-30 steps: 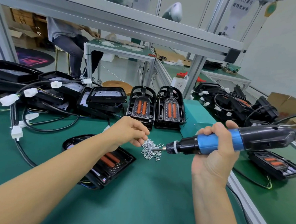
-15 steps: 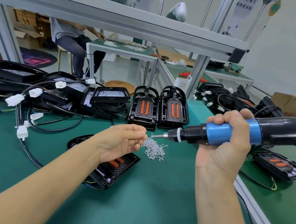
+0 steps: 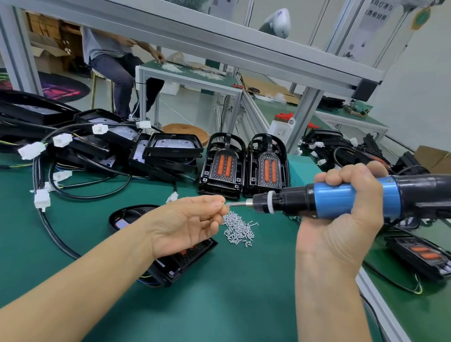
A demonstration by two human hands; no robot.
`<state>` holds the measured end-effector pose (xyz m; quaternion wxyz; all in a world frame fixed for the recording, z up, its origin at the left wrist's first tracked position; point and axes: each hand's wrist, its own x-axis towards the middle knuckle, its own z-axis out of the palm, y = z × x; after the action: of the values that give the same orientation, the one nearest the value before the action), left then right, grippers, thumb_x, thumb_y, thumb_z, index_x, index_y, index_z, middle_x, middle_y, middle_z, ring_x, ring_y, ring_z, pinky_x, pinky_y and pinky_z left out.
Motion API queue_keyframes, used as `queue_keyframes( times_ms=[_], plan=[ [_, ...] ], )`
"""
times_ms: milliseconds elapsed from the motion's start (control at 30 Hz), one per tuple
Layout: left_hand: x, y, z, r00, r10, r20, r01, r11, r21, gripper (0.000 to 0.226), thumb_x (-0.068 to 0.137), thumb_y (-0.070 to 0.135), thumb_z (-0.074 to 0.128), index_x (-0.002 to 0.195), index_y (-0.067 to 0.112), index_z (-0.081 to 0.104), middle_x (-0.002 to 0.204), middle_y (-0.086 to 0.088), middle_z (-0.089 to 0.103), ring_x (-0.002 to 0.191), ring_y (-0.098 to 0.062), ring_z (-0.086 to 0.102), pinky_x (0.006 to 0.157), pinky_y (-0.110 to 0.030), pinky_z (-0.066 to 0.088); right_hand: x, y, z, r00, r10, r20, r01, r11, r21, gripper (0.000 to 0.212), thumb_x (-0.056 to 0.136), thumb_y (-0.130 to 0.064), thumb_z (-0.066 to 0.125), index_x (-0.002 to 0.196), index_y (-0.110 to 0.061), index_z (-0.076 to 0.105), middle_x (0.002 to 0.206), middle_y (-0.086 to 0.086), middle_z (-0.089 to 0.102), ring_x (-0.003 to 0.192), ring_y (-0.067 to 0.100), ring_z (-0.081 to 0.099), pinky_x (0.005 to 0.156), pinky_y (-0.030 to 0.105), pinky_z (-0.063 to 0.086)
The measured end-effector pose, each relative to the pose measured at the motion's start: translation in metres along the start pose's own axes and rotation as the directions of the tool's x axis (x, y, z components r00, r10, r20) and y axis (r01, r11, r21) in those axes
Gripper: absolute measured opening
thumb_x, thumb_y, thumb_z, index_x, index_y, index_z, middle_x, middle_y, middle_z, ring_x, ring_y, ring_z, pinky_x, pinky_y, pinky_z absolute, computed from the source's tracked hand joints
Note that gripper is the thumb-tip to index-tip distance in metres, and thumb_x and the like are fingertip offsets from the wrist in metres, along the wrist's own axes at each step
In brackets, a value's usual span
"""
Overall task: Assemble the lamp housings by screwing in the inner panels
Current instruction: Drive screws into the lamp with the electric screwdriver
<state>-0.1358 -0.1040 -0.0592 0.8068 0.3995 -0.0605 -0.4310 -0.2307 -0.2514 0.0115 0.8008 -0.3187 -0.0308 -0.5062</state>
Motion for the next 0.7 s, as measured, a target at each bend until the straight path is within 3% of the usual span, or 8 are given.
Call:
queue_keyframes(
  times_ms=[167,333,700],
  plan=[
    [0.001,-0.004,0.006,1.000,-0.012,0.004,0.012,1.000,-0.004,0.013,0.070,0.005,0.065,0.067,0.011,0.076,0.074,-0.007,0.066,0.060,-0.013,0.061,0.053,-0.020,0.054,0.001,0.000,-0.002,1.000,-0.004,-0.015,0.004,1.000,-0.002,0.023,0.074,-0.005,0.058,0.091,-0.019,0.051,0.058,-0.008,0.051,0.054,0.008,0.051,0.066,0.024,0.049],
    [0.002,-0.007,0.012,1.000,-0.017,-0.003,0.017,0.998,-0.055,0.011,0.071,0.005,0.065,0.069,0.010,0.075,0.074,-0.006,0.066,0.060,-0.012,0.059,0.054,-0.019,0.054,0.003,0.002,-0.005,0.999,-0.019,-0.029,0.019,1.000,0.001,0.022,0.075,-0.005,0.057,0.091,-0.018,0.051,0.057,-0.009,0.051,0.053,0.008,0.051,0.065,0.023,0.049],
    [0.009,-0.008,0.018,0.998,0.012,-0.054,-0.010,0.999,0.034,0.008,0.068,0.008,0.069,0.064,0.011,0.076,0.075,-0.005,0.069,0.058,-0.009,0.060,0.054,-0.017,0.054,0.005,0.002,-0.010,0.998,-0.024,-0.057,0.024,1.000,-0.006,0.023,0.075,-0.005,0.058,0.091,-0.019,0.049,0.057,-0.008,0.054,0.055,0.008,0.053,0.064,0.022,0.050]
  ],
)
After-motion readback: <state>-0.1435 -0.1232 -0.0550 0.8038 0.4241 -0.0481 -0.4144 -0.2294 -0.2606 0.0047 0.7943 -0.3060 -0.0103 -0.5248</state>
